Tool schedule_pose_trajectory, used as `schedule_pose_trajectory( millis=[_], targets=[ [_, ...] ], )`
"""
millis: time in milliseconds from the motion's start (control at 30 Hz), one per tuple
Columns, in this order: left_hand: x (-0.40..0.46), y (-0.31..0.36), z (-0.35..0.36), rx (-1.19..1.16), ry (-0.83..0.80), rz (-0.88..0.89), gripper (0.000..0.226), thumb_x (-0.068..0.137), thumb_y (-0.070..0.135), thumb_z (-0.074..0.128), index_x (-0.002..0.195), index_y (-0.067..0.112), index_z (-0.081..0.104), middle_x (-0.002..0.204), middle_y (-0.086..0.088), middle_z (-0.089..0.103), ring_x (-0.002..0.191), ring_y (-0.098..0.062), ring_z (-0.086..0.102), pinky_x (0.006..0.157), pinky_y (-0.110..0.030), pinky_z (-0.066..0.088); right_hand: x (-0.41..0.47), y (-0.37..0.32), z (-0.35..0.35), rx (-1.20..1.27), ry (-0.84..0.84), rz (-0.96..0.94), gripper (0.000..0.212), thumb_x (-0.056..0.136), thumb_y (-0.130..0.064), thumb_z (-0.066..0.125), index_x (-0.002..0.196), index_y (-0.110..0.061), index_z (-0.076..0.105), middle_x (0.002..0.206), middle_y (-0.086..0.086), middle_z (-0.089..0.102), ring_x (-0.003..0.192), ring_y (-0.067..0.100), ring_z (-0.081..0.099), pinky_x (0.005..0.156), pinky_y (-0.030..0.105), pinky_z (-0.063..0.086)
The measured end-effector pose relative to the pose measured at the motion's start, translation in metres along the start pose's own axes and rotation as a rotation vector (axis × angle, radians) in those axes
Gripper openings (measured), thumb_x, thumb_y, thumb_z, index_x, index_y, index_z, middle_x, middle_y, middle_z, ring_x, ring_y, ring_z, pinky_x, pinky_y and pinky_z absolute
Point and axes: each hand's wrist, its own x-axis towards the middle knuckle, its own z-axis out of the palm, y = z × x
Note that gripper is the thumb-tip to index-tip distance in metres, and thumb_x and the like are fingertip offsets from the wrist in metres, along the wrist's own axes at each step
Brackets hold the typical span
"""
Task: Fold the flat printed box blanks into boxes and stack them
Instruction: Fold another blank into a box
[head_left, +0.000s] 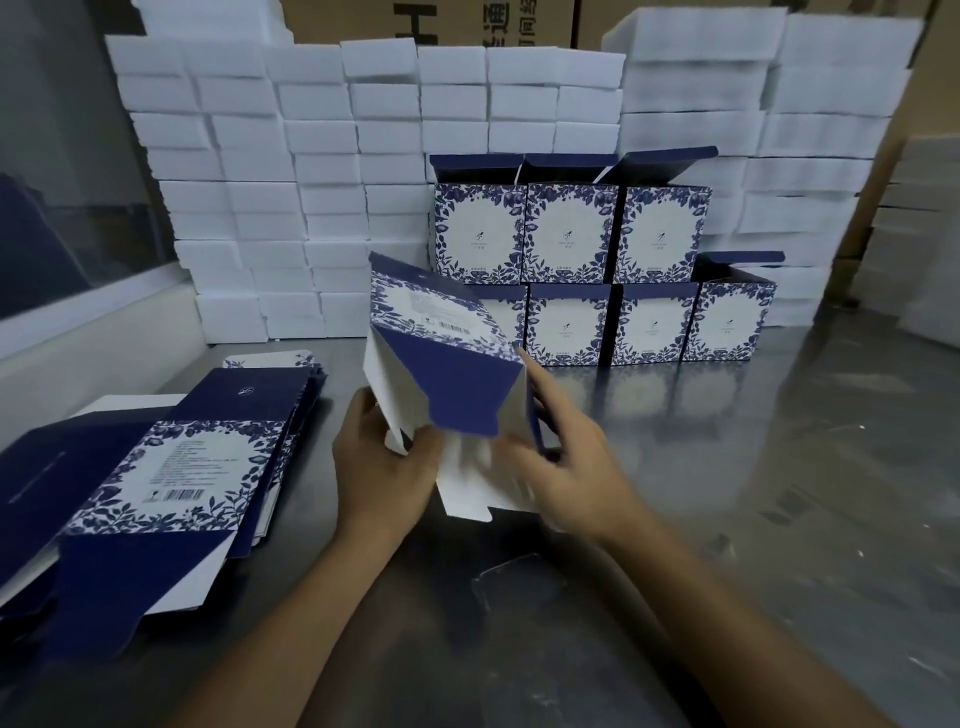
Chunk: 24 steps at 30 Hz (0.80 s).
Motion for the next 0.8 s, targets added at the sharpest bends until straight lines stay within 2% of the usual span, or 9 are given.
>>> schedule_pose_trajectory(
  millis=[67, 133, 233, 333, 433, 533, 633, 700, 800],
  targets=[
    [0.005, -0.003, -0.003, 0.027, 0.021, -0.029, 0.029, 0.065, 0.027, 0.059, 0.093, 0.024, 0.064, 0.085, 0.007, 0.071, 0.080, -0.007, 0.067, 0.065, -0.020, 0.049, 0.002, 0.002, -0.001, 0.041, 0.078, 0.013, 0.053, 0.091, -0.046, 0.053, 0.144, -0.039, 0.049, 0.131, -0.019, 0.063, 0.121, 0.001, 0.058, 0.096, 0.032, 0.050],
    [0.008, -0.005, -0.005, 0.022, 0.034, -0.052, 0.026, 0.063, 0.027, 0.061, 0.089, 0.031, 0.063, 0.085, 0.006, 0.070, 0.083, -0.014, 0.067, 0.069, -0.033, 0.052, 0.002, 0.001, -0.001, 0.033, 0.162, 0.045, 0.024, 0.092, -0.056, 0.047, 0.108, -0.051, 0.064, 0.094, -0.029, 0.068, 0.089, -0.006, 0.062, 0.077, 0.022, 0.046],
    [0.009, 0.003, -0.004, -0.058, 0.015, -0.046, 0.025, 0.069, 0.037, 0.066, 0.092, 0.047, 0.064, 0.094, 0.010, 0.071, 0.095, -0.020, 0.067, 0.082, -0.043, 0.054, 0.002, 0.001, 0.000, -0.081, 0.269, 0.085, 0.037, 0.087, -0.069, 0.041, 0.073, -0.041, 0.060, 0.060, -0.010, 0.060, 0.059, 0.010, 0.059, 0.059, 0.034, 0.047],
    [0.007, 0.007, -0.002, -0.041, 0.007, -0.017, 0.020, 0.080, 0.052, 0.060, 0.100, 0.051, 0.063, 0.100, 0.014, 0.070, 0.101, -0.015, 0.066, 0.086, -0.040, 0.052, 0.002, -0.002, -0.002, -0.070, 0.354, 0.120, 0.066, 0.082, -0.076, 0.040, 0.071, -0.014, 0.057, 0.063, 0.013, 0.059, 0.062, 0.035, 0.060, 0.060, 0.051, 0.053],
    [0.005, 0.008, -0.002, 0.030, 0.025, -0.004, 0.036, 0.084, 0.066, 0.045, 0.103, 0.041, 0.063, 0.099, 0.014, 0.070, 0.098, -0.006, 0.064, 0.085, -0.028, 0.048, 0.002, -0.006, -0.004, 0.030, 0.374, 0.160, 0.075, 0.077, -0.079, 0.040, 0.071, -0.007, 0.060, 0.064, 0.014, 0.059, 0.061, 0.022, 0.057, 0.056, 0.039, 0.046],
    [0.004, 0.010, -0.002, 0.050, 0.048, -0.038, 0.036, 0.089, 0.061, 0.038, 0.090, 0.035, 0.063, 0.094, 0.009, 0.068, 0.093, -0.007, 0.063, 0.082, -0.030, 0.046, 0.005, -0.007, -0.006, 0.167, 0.422, 0.172, 0.070, 0.091, -0.069, 0.049, 0.076, -0.002, 0.065, 0.070, 0.007, 0.064, 0.067, 0.018, 0.060, 0.057, 0.036, 0.046],
    [0.003, 0.011, -0.002, 0.058, 0.063, -0.015, 0.056, 0.091, 0.051, 0.037, 0.084, 0.002, 0.063, 0.087, -0.018, 0.066, 0.079, -0.020, 0.059, 0.075, -0.042, 0.044, 0.008, -0.005, -0.008, 0.184, 0.550, 0.090, 0.012, 0.098, -0.034, 0.061, 0.094, -0.023, 0.064, 0.080, 0.000, 0.071, 0.068, 0.018, 0.065, 0.048, 0.029, 0.052],
    [0.003, 0.012, -0.002, 0.064, 0.056, -0.006, 0.066, 0.092, 0.049, 0.036, 0.085, -0.013, 0.058, 0.088, -0.030, 0.062, 0.080, -0.036, 0.057, 0.076, -0.050, 0.045, 0.008, -0.006, -0.010, 0.228, 0.656, 0.087, 0.025, 0.099, -0.020, 0.062, 0.103, -0.043, 0.051, 0.078, 0.003, 0.074, 0.062, 0.020, 0.069, 0.047, 0.028, 0.055],
    [0.002, 0.014, -0.001, 0.062, 0.040, -0.007, 0.070, 0.091, 0.050, 0.035, 0.082, -0.016, 0.055, 0.084, -0.034, 0.059, 0.083, -0.044, 0.056, 0.076, -0.056, 0.044, 0.008, -0.002, -0.015, 0.113, 0.681, -0.036, 0.041, 0.102, -0.014, 0.055, 0.093, -0.054, 0.048, 0.077, -0.006, 0.072, 0.053, 0.015, 0.065, 0.048, 0.024, 0.053]
  ],
)
